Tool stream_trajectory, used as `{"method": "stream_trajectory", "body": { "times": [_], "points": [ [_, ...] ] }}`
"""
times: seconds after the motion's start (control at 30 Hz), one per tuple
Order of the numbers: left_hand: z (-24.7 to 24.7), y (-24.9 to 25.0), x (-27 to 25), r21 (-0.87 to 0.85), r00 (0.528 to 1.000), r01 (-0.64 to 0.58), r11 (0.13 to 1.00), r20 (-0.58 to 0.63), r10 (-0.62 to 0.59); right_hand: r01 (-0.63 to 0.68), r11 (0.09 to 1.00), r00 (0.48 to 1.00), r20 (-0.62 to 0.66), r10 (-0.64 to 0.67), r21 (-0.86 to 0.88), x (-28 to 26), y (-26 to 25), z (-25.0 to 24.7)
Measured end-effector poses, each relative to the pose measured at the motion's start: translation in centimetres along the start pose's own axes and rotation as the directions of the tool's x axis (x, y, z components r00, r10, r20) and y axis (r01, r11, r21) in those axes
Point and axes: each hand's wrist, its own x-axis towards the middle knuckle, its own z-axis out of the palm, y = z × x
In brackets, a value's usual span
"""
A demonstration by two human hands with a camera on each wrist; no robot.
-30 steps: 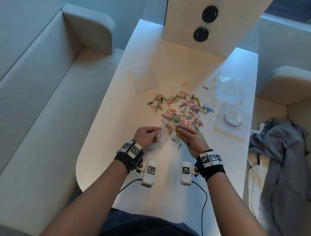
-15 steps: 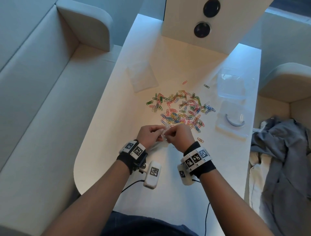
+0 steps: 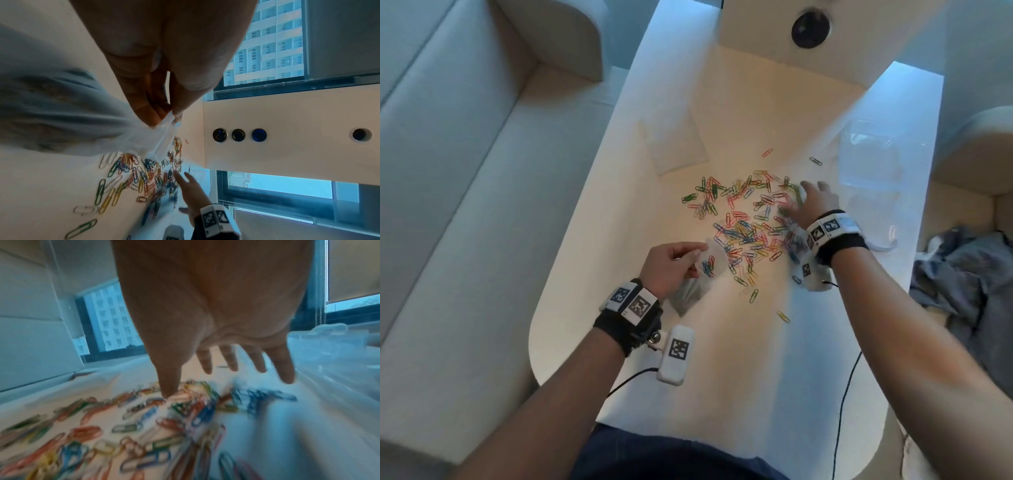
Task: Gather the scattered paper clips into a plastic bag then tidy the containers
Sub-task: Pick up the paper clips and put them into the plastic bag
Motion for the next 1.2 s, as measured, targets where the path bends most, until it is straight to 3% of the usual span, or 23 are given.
{"method": "stream_trajectory", "body": {
  "times": [0.13,0.27,0.37,0.47,0.53,0.6,0.63,0.7,0.8,0.87,0.93,1.03,1.13,1.2],
  "points": [
    [-0.3,0.0,0.3,-0.012,1.0,0.01,1.0,-0.01,-0.01,-0.08,0.996,0.997,0.021,0.081,-0.037,0.1,0.6,3.0],
    [0.1,0.0,0.2,-0.024,1.0,0.01,1.0,-0.018,-0.01,0.025,1.0,0.976,-0.216,-0.027,-0.013,-1.6,-0.2,4.4],
    [0.5,-0.1,-0.1,-0.034,1.0,0.016,0.999,-0.017,-0.017,0.143,0.99,0.949,-0.286,-0.136,0.003,-2.7,0.3,5.0],
    [0.7,-0.3,-0.5,-0.028,1.0,0.018,0.999,-0.014,-0.018,0.133,0.977,0.959,-0.269,-0.085,0.166,-3.6,1.2,4.2],
    [0.8,-0.4,-0.8,-0.028,1.0,0.019,0.999,-0.016,-0.019,0.033,0.915,0.972,-0.225,0.064,0.403,-4.3,2.0,3.7],
    [0.9,-0.6,-1.1,-0.028,0.999,0.024,0.999,-0.025,-0.024,-0.091,0.725,0.972,-0.096,0.212,0.683,-5.4,2.9,3.7],
    [0.9,-0.7,-1.2,-0.027,0.999,0.025,0.999,-0.03,-0.026,-0.146,0.575,0.97,0.001,0.245,0.805,-6.1,3.1,3.6],
    [1.2,-0.9,-1.5,-0.027,0.999,0.029,0.999,-0.041,-0.03,-0.209,0.221,0.968,0.171,0.182,0.952,-8.0,3.3,3.5],
    [1.7,-1.0,-1.9,-0.022,0.998,0.032,0.999,-0.059,-0.033,-0.281,-0.179,0.957,0.29,0.026,0.943,-10.6,2.5,3.4],
    [2.0,-0.9,-2.1,-0.001,0.998,0.034,0.999,-0.058,-0.034,-0.313,-0.336,0.947,0.317,-0.046,0.888,-12.0,1.9,3.7],
    [2.3,-1.0,-2.2,0.009,0.997,0.05,0.999,-0.052,-0.049,-0.345,-0.368,0.938,0.328,-0.109,0.863,-13.6,0.9,3.8],
    [2.7,-1.2,-2.3,0.007,0.996,0.07,0.998,-0.06,-0.07,-0.37,-0.317,0.927,0.324,-0.189,0.873,-16.1,-1.1,4.3],
    [3.2,-1.4,-2.3,0.032,0.997,0.047,0.998,-0.066,-0.045,-0.33,-0.158,0.935,0.299,-0.191,0.931,-18.0,-3.4,5.4],
    [3.4,-1.4,-2.4,0.05,0.997,0.033,0.998,-0.065,-0.029,-0.271,0.02,0.951,0.271,-0.147,0.962,-18.5,-4.4,6.3]
  ]
}}
